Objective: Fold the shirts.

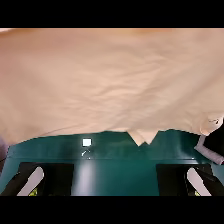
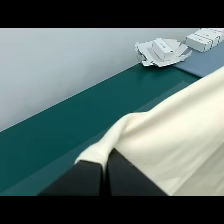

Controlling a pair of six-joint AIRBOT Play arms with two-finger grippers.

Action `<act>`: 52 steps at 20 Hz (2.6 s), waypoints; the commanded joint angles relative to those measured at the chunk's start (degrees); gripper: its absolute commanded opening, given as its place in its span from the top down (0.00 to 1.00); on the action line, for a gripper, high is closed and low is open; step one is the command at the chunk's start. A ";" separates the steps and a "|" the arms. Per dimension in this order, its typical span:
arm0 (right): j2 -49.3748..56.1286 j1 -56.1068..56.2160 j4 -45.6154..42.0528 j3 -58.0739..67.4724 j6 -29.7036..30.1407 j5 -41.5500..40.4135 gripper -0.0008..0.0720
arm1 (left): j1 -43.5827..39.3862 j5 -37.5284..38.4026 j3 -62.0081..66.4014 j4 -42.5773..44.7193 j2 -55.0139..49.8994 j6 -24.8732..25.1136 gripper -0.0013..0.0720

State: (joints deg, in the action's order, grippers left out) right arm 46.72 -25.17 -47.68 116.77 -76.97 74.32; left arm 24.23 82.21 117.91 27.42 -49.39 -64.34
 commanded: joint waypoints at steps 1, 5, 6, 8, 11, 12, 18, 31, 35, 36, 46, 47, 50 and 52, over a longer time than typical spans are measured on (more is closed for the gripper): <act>-0.37 0.00 0.09 -0.04 0.55 0.09 0.96 | -0.02 0.07 0.00 0.26 0.39 0.33 0.96; 0.42 2.14 0.09 -3.96 0.55 1.05 0.96 | -0.02 0.52 -1.29 0.46 0.35 0.22 0.96; 0.44 3.54 0.07 -6.60 0.55 0.76 0.96 | -0.02 0.72 -2.62 0.46 0.35 0.07 0.96; 0.44 6.62 -0.02 -12.81 1.27 -0.26 0.96 | -0.02 1.16 -6.73 0.70 0.33 0.09 0.96; 0.44 11.61 -0.15 -23.52 4.42 -6.16 0.96 | -0.02 0.04 -17.14 0.81 0.33 0.39 0.96; 0.44 13.00 -0.15 -26.91 5.81 -9.03 0.96 | -0.04 -1.01 -21.46 0.76 0.33 1.07 0.96; 6.36 18.40 -0.09 -40.48 11.93 -23.71 0.96 | -6.93 -22.91 -49.40 0.52 0.07 13.31 0.96; 38.53 23.91 -0.11 -30.27 22.12 -38.71 0.96 | -16.87 -59.25 -61.18 -13.03 -20.92 35.50 0.96; 46.62 23.91 -0.11 -22.32 22.10 -35.82 0.96 | -16.85 -59.32 -61.09 -17.75 -26.16 40.92 0.95; 48.19 23.91 -0.11 -20.50 22.10 -34.73 0.96 | -16.85 -59.89 -61.05 -18.47 -26.58 41.64 0.95; 53.05 22.23 -0.37 -14.84 21.97 -36.63 0.18 | -16.68 -66.79 -55.21 -21.88 -26.91 49.86 0.37; 53.05 21.77 -0.39 -14.36 21.97 -35.63 0.18 | -16.68 -67.84 -54.18 -21.81 -26.91 49.88 0.37; 53.02 19.23 -0.37 -10.67 21.33 -29.16 0.18 | -16.68 -67.04 -52.57 -19.10 -26.84 49.79 0.37; 53.02 17.16 -0.42 -6.69 17.31 -20.50 0.18 | -15.32 -57.51 -52.43 -7.61 -26.67 46.51 0.37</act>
State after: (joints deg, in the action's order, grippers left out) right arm 99.68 -5.87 -48.29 106.21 -56.16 44.40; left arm 7.97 17.26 64.45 9.69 -76.18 -15.22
